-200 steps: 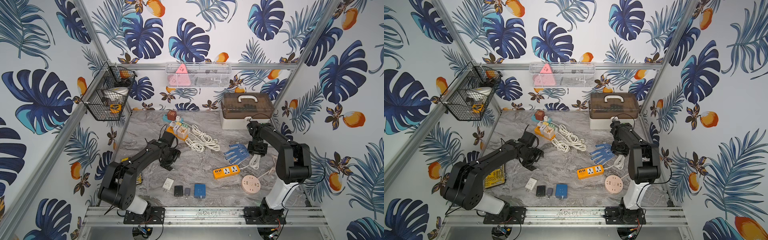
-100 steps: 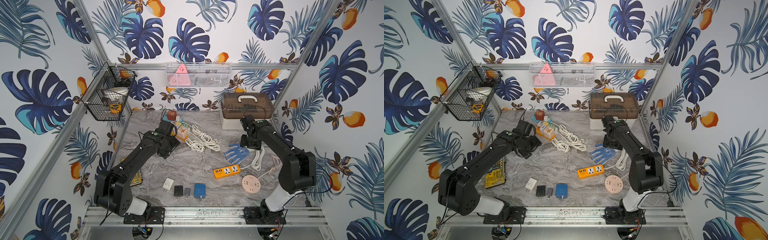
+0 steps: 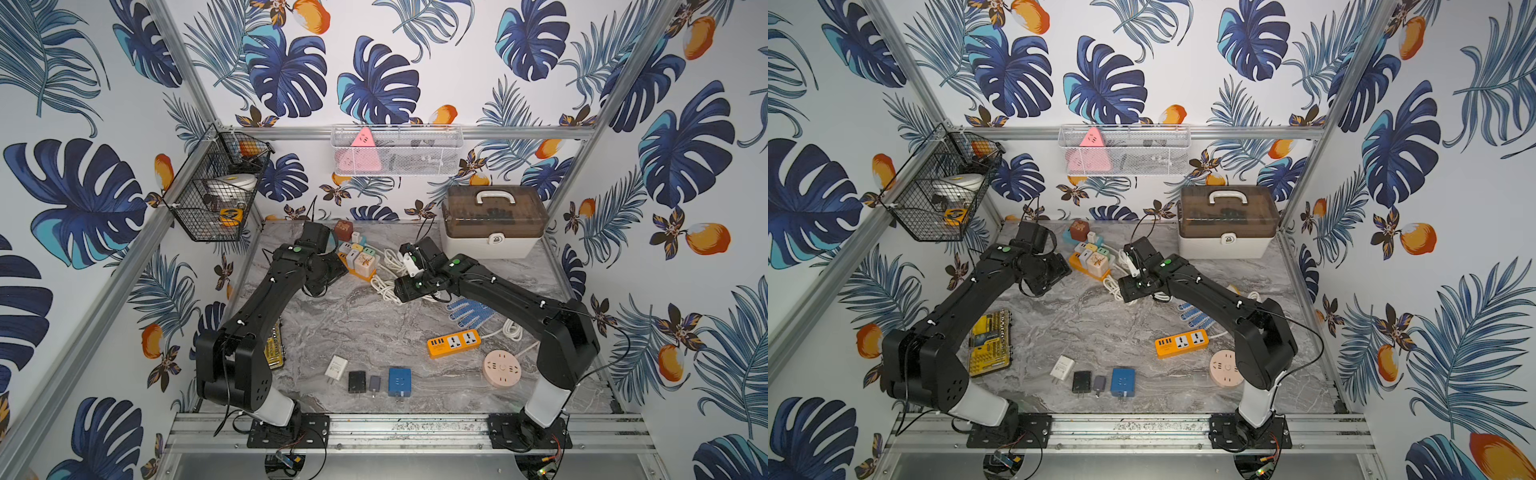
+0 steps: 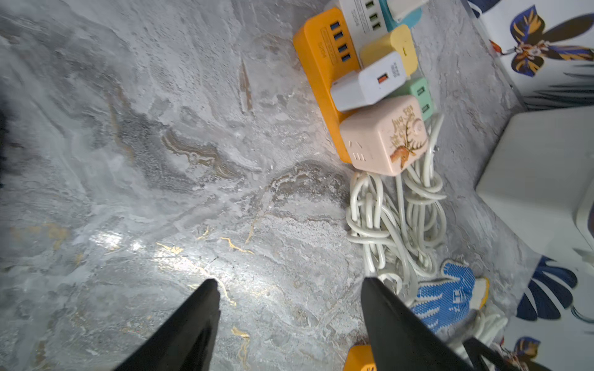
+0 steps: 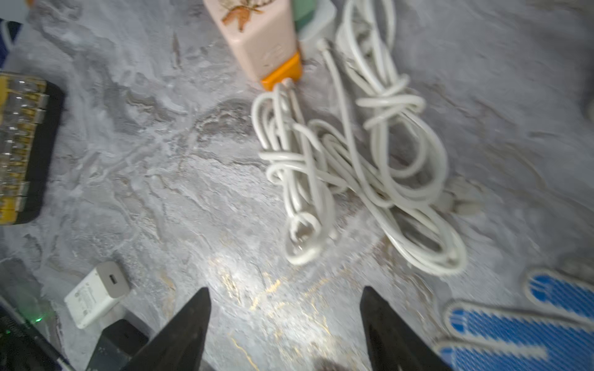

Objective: Pull the plug off the socket
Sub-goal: Move the socket to the center of the board.

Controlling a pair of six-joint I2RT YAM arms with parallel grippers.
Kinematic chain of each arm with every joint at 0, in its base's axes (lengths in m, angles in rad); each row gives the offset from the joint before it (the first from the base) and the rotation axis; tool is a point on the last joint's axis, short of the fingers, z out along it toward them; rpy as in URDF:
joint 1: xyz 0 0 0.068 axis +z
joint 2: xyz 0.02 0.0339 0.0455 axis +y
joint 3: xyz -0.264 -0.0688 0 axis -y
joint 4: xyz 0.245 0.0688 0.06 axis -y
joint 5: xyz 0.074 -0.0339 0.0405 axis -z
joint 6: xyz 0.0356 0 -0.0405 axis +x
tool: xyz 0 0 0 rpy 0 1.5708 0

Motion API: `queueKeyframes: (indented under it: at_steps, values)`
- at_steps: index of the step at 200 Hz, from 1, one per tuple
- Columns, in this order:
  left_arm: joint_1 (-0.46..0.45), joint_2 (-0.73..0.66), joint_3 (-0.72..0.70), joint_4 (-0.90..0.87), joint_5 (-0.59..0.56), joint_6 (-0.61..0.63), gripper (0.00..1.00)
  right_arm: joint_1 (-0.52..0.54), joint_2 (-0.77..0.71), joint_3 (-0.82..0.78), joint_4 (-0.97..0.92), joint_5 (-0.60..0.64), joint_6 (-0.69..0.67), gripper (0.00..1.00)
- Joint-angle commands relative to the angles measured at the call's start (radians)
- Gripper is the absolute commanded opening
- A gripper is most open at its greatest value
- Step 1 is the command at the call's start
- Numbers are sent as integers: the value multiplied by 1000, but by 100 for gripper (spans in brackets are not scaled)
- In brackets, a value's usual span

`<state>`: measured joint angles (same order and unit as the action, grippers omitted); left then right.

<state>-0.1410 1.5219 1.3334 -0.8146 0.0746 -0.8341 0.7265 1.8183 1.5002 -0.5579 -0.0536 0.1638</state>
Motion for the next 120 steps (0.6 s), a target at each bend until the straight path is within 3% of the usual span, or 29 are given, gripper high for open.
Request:
queueKeyframes:
  at_steps: [1,120]
  values:
    - [2,-36,-23,52,28,75,79,7,53,29,204,-116,-73,75]
    - [-38,-252,-248,-21,6,78,79,17,542,538,90,16,-200,77]
